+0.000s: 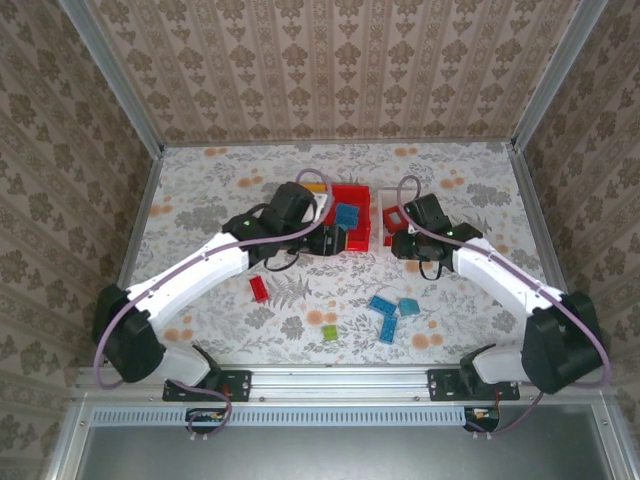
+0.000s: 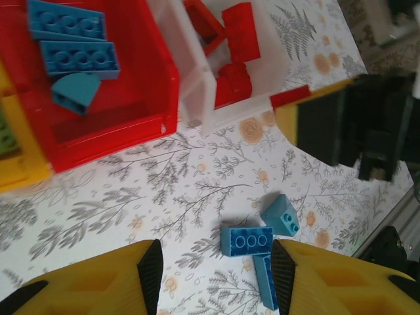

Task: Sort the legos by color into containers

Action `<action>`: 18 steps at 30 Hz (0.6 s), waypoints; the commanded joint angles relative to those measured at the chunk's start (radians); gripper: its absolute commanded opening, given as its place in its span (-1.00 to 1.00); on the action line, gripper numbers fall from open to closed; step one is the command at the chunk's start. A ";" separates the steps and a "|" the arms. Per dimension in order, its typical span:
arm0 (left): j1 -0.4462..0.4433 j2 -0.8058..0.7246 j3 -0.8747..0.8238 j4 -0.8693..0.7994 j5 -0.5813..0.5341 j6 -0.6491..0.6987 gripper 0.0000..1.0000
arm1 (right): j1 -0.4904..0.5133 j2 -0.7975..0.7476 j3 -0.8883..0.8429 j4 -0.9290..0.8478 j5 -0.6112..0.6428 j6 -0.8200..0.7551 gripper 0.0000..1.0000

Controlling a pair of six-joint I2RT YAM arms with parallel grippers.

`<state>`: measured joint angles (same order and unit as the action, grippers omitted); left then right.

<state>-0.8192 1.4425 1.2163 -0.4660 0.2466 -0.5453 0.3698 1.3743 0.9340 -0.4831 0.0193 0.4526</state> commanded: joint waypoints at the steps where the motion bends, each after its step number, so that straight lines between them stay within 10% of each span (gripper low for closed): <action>1: -0.021 0.039 0.042 -0.007 0.028 0.063 0.02 | -0.033 0.095 0.059 -0.025 -0.003 0.050 -0.48; 9: -0.062 0.127 0.113 -0.021 0.052 0.118 0.04 | -0.081 0.232 0.146 -0.049 0.036 0.066 -0.43; 18: -0.148 0.225 0.166 -0.090 0.085 0.319 0.29 | -0.080 0.190 0.158 -0.096 0.026 0.051 0.05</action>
<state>-0.9401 1.6421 1.3373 -0.5014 0.2996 -0.3458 0.2905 1.6058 1.0729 -0.5217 0.0311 0.5007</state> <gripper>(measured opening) 0.641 0.516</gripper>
